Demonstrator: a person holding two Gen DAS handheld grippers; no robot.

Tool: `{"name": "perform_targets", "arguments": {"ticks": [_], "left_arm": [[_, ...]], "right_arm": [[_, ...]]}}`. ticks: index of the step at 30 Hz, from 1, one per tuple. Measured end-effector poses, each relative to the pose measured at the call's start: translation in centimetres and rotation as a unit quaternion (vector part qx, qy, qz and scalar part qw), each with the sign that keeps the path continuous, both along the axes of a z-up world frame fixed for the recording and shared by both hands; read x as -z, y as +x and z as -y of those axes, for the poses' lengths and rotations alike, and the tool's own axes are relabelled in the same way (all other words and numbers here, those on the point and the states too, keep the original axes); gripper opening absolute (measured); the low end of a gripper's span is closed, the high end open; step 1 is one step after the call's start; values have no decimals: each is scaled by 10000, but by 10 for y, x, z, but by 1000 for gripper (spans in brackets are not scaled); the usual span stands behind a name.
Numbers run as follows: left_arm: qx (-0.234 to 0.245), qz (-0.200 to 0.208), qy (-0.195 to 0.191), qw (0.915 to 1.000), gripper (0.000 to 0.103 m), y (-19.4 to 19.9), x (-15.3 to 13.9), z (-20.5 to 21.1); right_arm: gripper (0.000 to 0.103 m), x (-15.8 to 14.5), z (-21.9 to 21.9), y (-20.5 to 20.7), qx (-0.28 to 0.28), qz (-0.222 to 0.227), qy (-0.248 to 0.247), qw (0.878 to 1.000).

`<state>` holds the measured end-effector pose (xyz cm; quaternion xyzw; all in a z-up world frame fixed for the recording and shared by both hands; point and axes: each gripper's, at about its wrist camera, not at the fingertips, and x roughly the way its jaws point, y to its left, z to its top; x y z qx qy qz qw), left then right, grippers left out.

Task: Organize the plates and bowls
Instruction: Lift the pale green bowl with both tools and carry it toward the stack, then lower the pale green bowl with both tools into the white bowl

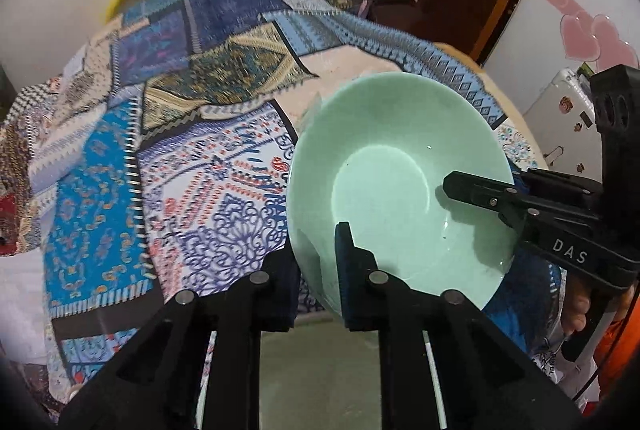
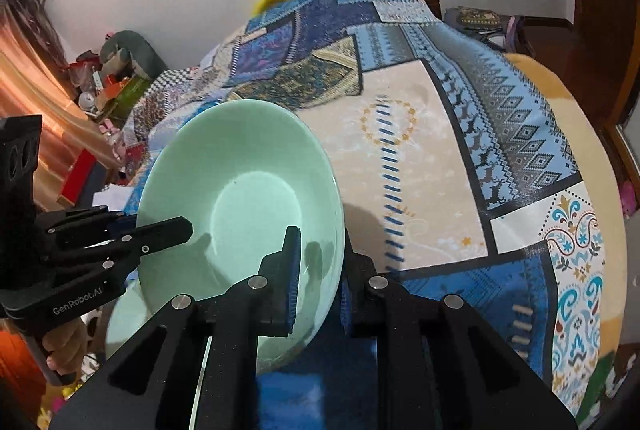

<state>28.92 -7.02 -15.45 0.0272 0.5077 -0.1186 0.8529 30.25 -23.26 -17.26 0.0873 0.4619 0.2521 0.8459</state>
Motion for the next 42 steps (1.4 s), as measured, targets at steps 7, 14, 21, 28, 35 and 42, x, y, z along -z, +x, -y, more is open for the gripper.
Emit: {"name": "perform_targets", "arguments": {"ticks": [7,14,21,28,35,42], "left_arm": [[-118,277,-76,9995,16,-30,-27,-16],[-250,497,-191,9983,16,-63,-45,-35],[-399,681,-269,9965,16,-93,-61,-58],[-600,947,-260,9934,16,-125,-78,-85],[-794,1025,-326,9910,16,-154,-82,-116],[-1043,1116,-295,9878,16,-178,-82,-148]], "right_arm": [[15,-23,-14,-20,-80,263,22,9996],[15,-36,-33,-38,-189,412,29,9990],[15,-47,-53,-58,-308,554,58,9980],[15,-55,-76,-75,-499,622,182,9966],[15,-59,-102,-93,-704,661,235,9950],[15,-59,-132,-109,-918,653,275,9933]]}}
